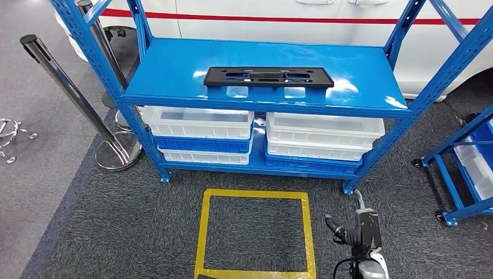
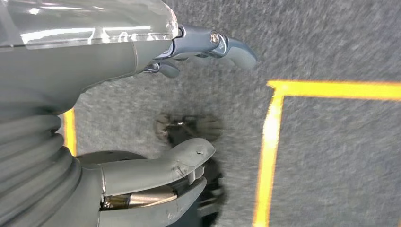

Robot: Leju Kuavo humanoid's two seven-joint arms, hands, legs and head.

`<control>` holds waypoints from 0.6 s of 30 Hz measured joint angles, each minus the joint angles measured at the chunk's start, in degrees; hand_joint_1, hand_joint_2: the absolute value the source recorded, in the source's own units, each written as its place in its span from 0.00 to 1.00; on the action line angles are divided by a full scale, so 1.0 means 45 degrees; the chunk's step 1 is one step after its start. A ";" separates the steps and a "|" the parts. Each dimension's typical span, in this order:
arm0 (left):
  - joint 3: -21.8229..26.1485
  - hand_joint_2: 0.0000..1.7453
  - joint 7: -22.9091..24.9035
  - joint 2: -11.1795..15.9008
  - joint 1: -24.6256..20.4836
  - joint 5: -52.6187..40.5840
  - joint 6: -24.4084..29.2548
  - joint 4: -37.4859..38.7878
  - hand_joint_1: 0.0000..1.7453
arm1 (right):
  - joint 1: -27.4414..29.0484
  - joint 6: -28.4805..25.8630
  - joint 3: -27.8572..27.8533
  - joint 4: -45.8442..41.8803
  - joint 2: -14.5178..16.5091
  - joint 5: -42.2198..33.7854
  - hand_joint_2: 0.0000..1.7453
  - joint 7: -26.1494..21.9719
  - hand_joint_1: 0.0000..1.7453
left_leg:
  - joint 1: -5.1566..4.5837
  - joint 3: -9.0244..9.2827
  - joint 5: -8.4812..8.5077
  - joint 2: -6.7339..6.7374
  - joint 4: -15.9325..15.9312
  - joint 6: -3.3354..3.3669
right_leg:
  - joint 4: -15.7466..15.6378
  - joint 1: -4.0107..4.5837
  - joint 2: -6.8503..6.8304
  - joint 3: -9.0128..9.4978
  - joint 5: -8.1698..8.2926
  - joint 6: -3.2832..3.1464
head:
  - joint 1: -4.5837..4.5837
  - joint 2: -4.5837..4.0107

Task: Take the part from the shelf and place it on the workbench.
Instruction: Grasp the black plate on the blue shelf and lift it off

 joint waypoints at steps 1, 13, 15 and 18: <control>-0.0021 1.00 -0.0001 0.0007 -0.0020 -0.0008 -0.0004 0.0001 0.00 | -0.0015 -0.0066 0.0001 -0.0191 -0.0032 0.0106 1.00 0.0151 0.00 | -0.0010 -0.0013 -0.0003 0.0003 0.0012 0.0028 | 0.0755 -0.0003 0.0002 -0.0359 -0.0311 0.0025 | -0.0001 0.0000; -0.0284 0.00 0.0085 0.0033 -0.0133 -0.0221 -0.0019 0.0030 0.00 | -0.0423 -0.2056 0.1826 -0.3314 -0.0166 0.2758 1.00 0.2216 0.00 | 0.0014 -0.0463 -0.0577 -0.0026 0.1022 -0.0527 | -0.1526 -0.0093 0.0044 0.0587 0.1117 -0.0333 | -0.0006 0.0000; -0.0331 0.00 0.0159 0.0034 -0.0157 -0.0231 -0.0049 0.0035 0.00 | -0.0547 -0.2247 0.2255 -0.3815 -0.0199 0.3116 1.00 0.2383 0.00 | 0.0059 -0.1071 -0.1314 -0.0025 0.2386 -0.0645 | -0.1532 -0.0075 0.0036 0.0580 0.1127 -0.0435 | -0.0009 0.0000; -0.0372 0.00 0.0450 0.0034 -0.0169 -0.0256 -0.0100 0.0072 0.00 | -0.0698 -0.2349 0.2823 -0.4330 -0.0256 0.3570 1.00 0.2589 0.00 | 0.0079 -0.1904 -0.1824 -0.0025 0.4084 -0.0655 | -0.1531 0.0004 0.0031 0.0581 0.1118 -0.0481 | -0.0007 0.0000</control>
